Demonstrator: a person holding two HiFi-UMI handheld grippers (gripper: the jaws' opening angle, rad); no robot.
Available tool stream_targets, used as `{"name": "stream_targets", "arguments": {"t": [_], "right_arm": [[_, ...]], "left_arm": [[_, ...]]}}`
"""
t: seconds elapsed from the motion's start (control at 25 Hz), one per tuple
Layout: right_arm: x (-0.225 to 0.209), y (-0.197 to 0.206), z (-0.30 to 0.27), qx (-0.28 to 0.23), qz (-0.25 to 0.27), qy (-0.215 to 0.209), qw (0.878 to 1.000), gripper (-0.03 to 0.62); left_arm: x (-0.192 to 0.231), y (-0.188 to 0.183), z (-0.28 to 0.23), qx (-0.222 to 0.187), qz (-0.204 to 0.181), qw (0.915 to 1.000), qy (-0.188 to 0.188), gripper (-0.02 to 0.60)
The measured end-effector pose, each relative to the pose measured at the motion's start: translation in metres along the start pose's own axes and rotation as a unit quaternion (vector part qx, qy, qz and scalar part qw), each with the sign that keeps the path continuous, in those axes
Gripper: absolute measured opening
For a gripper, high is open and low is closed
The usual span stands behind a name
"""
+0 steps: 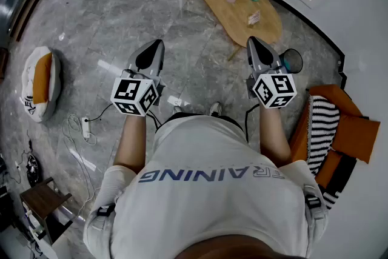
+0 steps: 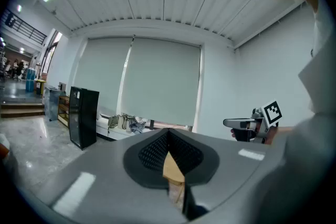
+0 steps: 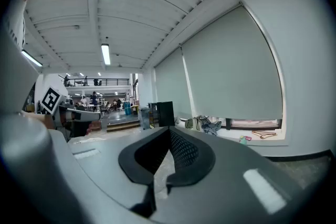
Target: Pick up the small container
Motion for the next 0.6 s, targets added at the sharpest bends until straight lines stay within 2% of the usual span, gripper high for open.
{"name": "stream_targets", "arguments": {"t": [0.6], "right_arm": [[0.012,0.002,-0.002,0.004,0.004,0.000,1.000,0.014]], "left_arm": [[0.007,0.001,0.005,0.000,0.003,1.0000,0.008,0.000]]}}
Point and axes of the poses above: the fingertips, and each gripper's own axes: z backward along the fingers, x to its left, y out of its underside, the point moved 4 cm from there along z, backward along the fingers, and after that the axes turned 1 degree about x, right-handed, at the moved point
